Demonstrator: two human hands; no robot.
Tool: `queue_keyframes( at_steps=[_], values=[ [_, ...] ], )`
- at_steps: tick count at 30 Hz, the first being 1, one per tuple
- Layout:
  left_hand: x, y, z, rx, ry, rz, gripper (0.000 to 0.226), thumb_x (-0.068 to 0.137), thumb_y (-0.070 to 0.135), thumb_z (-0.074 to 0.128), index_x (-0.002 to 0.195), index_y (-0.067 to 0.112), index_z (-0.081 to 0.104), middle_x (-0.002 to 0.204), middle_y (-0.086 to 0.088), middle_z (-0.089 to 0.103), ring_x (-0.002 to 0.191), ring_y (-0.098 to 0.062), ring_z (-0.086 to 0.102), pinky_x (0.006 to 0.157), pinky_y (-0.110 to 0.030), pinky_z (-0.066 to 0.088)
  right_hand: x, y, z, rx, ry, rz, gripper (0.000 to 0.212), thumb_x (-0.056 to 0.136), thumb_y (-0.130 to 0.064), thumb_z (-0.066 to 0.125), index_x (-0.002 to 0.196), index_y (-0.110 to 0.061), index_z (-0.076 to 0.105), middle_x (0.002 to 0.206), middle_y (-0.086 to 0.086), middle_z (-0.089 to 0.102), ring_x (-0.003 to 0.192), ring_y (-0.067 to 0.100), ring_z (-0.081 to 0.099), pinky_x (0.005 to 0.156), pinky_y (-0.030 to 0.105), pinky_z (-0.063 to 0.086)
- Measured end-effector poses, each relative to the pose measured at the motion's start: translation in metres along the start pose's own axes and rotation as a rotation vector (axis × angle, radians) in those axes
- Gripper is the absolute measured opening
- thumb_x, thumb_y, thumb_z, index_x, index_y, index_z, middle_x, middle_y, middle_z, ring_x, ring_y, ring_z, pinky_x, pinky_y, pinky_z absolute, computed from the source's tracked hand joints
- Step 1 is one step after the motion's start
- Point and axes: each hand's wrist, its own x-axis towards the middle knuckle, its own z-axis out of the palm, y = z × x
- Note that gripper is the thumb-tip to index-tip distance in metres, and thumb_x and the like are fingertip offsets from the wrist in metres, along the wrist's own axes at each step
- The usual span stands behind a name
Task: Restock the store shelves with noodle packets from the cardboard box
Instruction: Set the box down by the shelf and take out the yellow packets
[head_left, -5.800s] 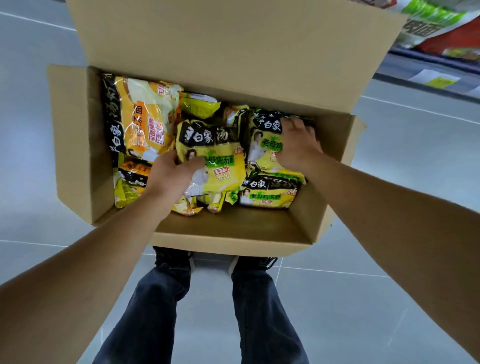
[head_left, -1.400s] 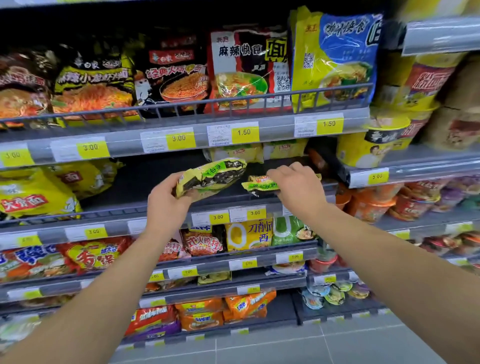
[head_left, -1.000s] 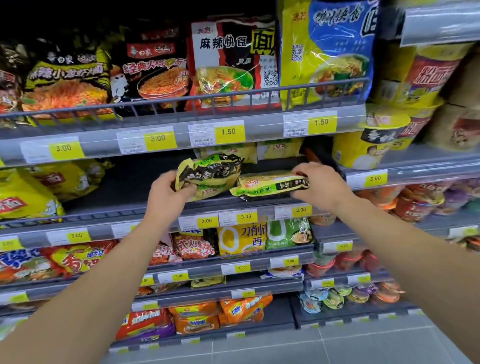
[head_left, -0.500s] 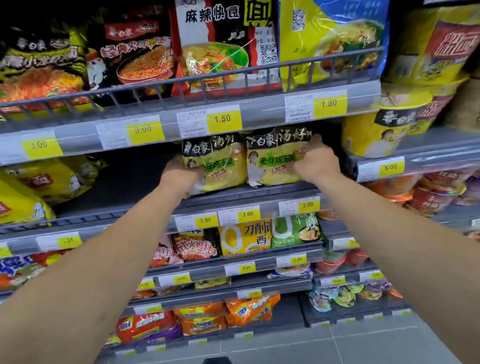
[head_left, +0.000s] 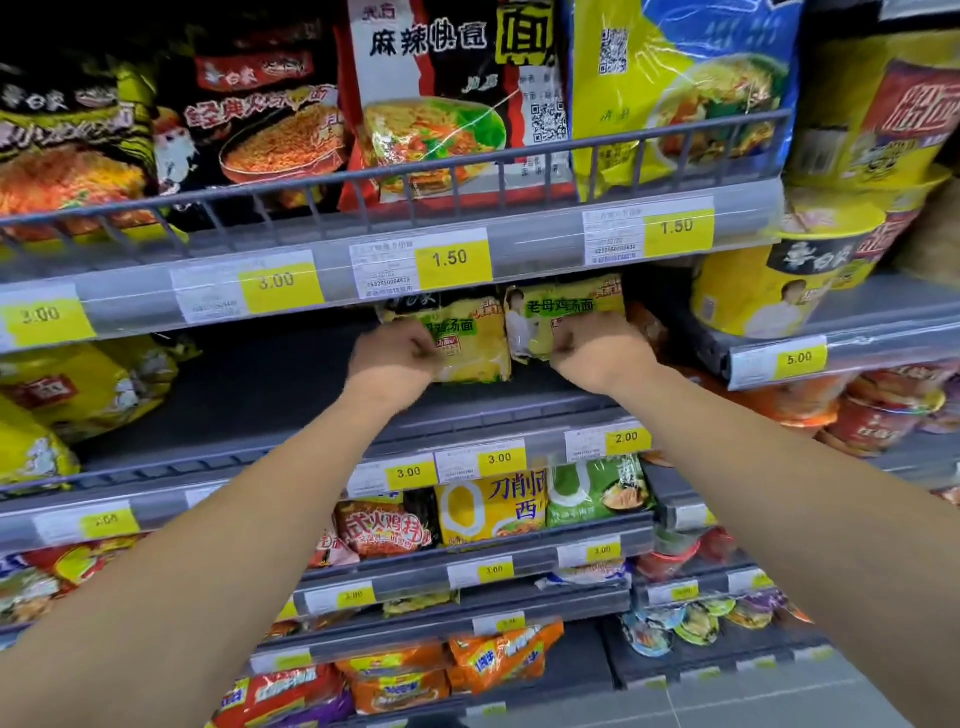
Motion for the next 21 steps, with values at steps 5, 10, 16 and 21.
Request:
queue_keyframes(
  at_steps=[5, 10, 16, 21],
  values=[
    [-0.004, 0.009, -0.001, 0.003, -0.242, 0.147, 0.027, 0.093, 0.025, 0.057, 0.119, 0.027, 0.063, 0.123, 0.005, 0.064, 0.114, -0.018, 0.058, 0.092, -0.020, 0.042, 0.008, 0.000, 0.000, 0.046, -0.099, -0.053, 0.033, 0.089, -0.032, 0.052, 0.121, -0.027, 0.059, 0.129, 0.003, 0.060, 0.114, 0.029, 0.055, 0.092, 0.035, 0.051],
    [-0.006, 0.016, 0.014, 0.127, -0.439, 0.272, 0.061, 0.095, 0.039, 0.053, 0.150, 0.030, 0.029, 0.145, -0.002, 0.048, 0.130, -0.024, 0.047, 0.102, -0.029, 0.041, 0.012, 0.005, 0.007, 0.023, -0.229, -0.012, 0.062, 0.091, -0.035, 0.054, 0.148, -0.026, 0.033, 0.149, 0.006, 0.042, 0.129, 0.030, 0.046, 0.097, 0.034, 0.046],
    [0.001, 0.031, 0.019, 0.264, -0.420, 0.210, 0.073, 0.092, 0.055, 0.052, 0.152, 0.029, 0.020, 0.158, -0.008, 0.024, 0.141, -0.032, 0.029, 0.112, -0.036, 0.031, 0.015, 0.006, 0.004, 0.004, -0.132, 0.022, 0.056, 0.089, -0.041, 0.053, 0.141, -0.023, 0.042, 0.138, 0.007, 0.050, 0.123, 0.032, 0.049, 0.088, 0.034, 0.049],
    [0.012, 0.037, 0.020, 0.163, -0.370, 0.159, 0.056, 0.090, 0.048, 0.056, 0.139, 0.023, 0.047, 0.141, -0.004, 0.050, 0.125, -0.025, 0.049, 0.098, -0.031, 0.043, 0.016, 0.011, 0.000, -0.058, -0.112, 0.039, 0.043, 0.089, -0.039, 0.051, 0.128, -0.021, 0.053, 0.124, 0.009, 0.057, 0.113, 0.032, 0.054, 0.079, 0.033, 0.047]
  ],
)
